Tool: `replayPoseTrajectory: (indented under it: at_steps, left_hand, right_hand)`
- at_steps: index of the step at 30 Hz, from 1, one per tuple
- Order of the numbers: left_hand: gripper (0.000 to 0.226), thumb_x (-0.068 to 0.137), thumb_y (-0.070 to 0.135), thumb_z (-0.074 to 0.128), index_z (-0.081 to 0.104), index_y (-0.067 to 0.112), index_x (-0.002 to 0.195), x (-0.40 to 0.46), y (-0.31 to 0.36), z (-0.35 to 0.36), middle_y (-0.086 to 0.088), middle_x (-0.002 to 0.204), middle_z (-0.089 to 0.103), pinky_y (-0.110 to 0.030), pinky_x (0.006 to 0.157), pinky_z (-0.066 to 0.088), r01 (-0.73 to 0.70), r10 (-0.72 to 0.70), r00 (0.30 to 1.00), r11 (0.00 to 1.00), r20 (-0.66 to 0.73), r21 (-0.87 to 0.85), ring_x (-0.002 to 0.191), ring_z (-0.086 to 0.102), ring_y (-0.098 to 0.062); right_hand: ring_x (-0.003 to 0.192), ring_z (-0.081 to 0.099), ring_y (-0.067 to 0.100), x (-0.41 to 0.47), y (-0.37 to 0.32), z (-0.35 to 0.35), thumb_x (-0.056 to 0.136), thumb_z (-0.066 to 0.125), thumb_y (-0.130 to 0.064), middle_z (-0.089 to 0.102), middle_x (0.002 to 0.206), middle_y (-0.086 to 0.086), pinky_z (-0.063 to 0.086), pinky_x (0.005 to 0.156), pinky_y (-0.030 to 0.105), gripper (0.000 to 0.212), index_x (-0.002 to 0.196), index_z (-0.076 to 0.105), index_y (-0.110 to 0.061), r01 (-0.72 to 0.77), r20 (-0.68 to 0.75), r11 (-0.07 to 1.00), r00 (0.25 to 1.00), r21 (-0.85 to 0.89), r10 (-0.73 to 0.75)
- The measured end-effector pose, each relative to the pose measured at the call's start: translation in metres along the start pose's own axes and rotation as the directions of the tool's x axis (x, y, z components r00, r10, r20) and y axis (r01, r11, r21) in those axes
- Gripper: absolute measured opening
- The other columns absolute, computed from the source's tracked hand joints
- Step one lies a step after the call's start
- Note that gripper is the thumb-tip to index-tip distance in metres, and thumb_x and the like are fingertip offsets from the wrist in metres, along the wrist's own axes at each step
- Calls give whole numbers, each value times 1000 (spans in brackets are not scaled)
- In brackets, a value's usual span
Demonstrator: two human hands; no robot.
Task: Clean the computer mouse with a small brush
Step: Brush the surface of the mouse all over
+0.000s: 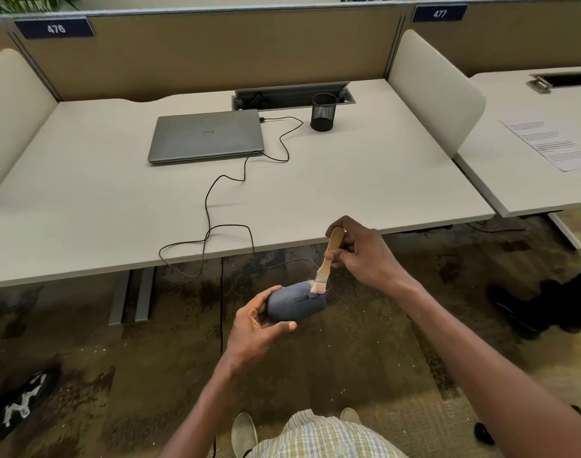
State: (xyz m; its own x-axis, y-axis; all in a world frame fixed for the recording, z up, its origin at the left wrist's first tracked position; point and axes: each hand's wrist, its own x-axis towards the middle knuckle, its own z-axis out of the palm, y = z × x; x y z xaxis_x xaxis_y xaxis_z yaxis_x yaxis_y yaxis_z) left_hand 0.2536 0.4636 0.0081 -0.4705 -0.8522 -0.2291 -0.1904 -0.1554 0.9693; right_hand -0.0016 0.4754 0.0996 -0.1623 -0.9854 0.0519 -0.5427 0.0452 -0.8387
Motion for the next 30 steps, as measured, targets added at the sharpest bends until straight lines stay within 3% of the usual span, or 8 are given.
replayPoseTrajectory:
  at_steps: [6, 12, 18, 22, 26, 30]
  left_hand:
    - [78, 70, -2, 86, 54, 15, 138, 1, 1, 0, -1, 134, 58, -35, 98, 57, -7, 7, 1000, 1000, 15, -9, 122, 61, -15]
    - [77, 71, -3, 85, 54, 17, 138, 0, 2, -3, -1, 135, 58, -35, 98, 57, -9, 10, 1000, 999, 22, -37, 123, 62, -14]
    - [76, 72, -5, 84, 53, 15, 138, -2, 0, -5, -2, 137, 57, -32, 99, 56, 0, 2, 999, 999, 49, -46, 125, 60, -15]
    - [75, 72, -5, 84, 54, 18, 136, -1, 0, -7, -1, 136, 57, -33, 99, 56, -3, 5, 999, 999, 32, -54, 125, 60, -14]
    - [75, 71, -4, 85, 54, 24, 133, 1, -1, -5, 0, 135, 57, -23, 92, 56, -10, 12, 999, 999, 41, -49, 122, 61, -7]
    - [74, 70, -5, 85, 55, 23, 132, 3, -1, -5, 0, 134, 58, -21, 90, 56, -15, 17, 999, 998, 45, -53, 120, 62, -5]
  right_hand:
    - [80, 74, 1, 2, -1, -3, 91, 66, 3, 72, 87, 1, 62, 66, 21, 34, 105, 54, -26, 40, -105, 999, 994, -13, -41]
    - [82, 74, 2, 2, -1, -6, 92, 64, 4, 71, 89, 5, 61, 69, 21, 33, 101, 54, -26, 9, 6, 1000, 1000, -29, -9]
    - [78, 73, 3, 12, -6, 3, 90, 61, 8, 71, 85, 3, 61, 67, 21, 32, 100, 55, -22, 21, -96, 1000, 995, -18, -23]
    - [76, 75, 10, 12, -7, 5, 89, 65, 7, 71, 84, 7, 63, 66, 27, 32, 104, 56, -20, 4, -53, 1000, 999, 17, -3]
    - [76, 74, 8, 10, -11, 7, 90, 67, 2, 70, 87, 2, 63, 67, 26, 32, 112, 55, -18, -3, -114, 992, 993, -125, -12]
    - [73, 74, 2, 6, -23, 7, 89, 70, 1, 71, 83, 2, 60, 63, 19, 35, 109, 55, -23, 41, -89, 999, 995, -6, -41]
